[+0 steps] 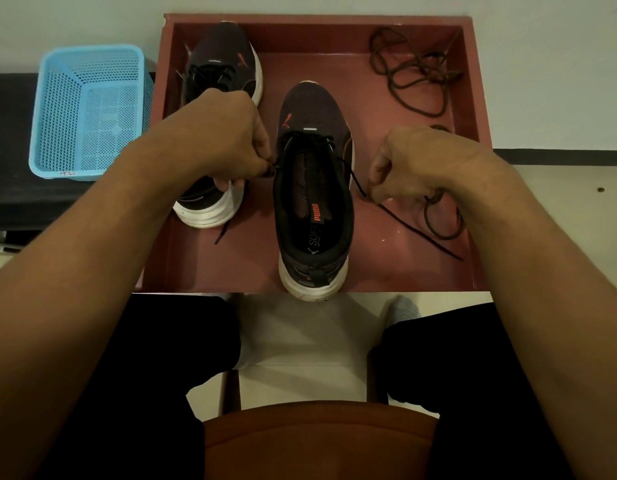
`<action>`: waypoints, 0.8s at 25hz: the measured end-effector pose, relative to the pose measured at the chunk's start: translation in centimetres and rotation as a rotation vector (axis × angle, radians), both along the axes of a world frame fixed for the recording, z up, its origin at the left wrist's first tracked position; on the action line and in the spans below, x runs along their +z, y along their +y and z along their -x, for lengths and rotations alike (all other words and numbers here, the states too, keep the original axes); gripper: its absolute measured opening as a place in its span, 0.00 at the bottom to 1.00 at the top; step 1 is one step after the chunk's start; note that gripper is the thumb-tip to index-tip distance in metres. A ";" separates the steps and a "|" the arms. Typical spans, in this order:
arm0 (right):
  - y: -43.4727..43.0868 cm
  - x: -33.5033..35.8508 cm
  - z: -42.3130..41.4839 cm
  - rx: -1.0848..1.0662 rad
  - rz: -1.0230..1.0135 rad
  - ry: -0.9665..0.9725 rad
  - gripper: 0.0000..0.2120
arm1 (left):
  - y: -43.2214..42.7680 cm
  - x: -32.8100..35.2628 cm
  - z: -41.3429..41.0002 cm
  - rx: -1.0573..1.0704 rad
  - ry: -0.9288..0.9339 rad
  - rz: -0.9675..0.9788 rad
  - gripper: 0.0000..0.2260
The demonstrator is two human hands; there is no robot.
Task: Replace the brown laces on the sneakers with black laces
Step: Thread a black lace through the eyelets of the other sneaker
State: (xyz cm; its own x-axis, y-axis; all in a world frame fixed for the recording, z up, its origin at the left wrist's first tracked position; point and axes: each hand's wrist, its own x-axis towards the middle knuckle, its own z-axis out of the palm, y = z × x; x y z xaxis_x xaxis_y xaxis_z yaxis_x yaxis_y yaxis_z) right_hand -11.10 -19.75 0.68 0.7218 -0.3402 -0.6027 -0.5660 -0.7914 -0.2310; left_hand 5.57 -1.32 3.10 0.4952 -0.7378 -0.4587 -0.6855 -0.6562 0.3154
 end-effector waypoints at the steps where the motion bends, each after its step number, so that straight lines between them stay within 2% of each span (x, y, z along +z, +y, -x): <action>1: -0.1 0.1 0.1 -0.012 -0.027 -0.075 0.05 | 0.0 0.1 0.0 -0.002 -0.003 0.025 0.07; 4: -0.3 0.4 0.1 -0.053 -0.152 -0.354 0.03 | 0.2 0.3 -0.2 -0.005 0.014 0.123 0.02; 6: -0.2 0.5 -0.1 -0.024 -0.159 -0.415 0.01 | 0.2 0.3 -0.2 -0.023 0.023 0.148 0.02; 9: 0.0 0.2 -0.2 0.001 -0.123 -0.372 0.02 | 0.1 0.1 -0.2 -0.023 0.026 0.150 0.04; 13: -0.1 -0.1 -0.1 -0.024 -0.094 -0.178 0.07 | 0.0 0.2 0.0 -0.022 0.017 0.126 0.04; 20: 0.7 0.3 -0.8 -0.020 -0.025 -0.038 0.02 | -0.1 0.0 0.3 0.006 0.018 0.098 0.05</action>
State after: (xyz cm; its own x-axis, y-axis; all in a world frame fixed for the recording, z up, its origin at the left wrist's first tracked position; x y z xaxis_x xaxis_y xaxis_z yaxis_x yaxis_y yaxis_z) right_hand -10.33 -19.02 1.00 0.7378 -0.3400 -0.5832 -0.5720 -0.7737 -0.2725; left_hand 5.27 -1.43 3.15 0.4921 -0.7767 -0.3931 -0.6750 -0.6256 0.3911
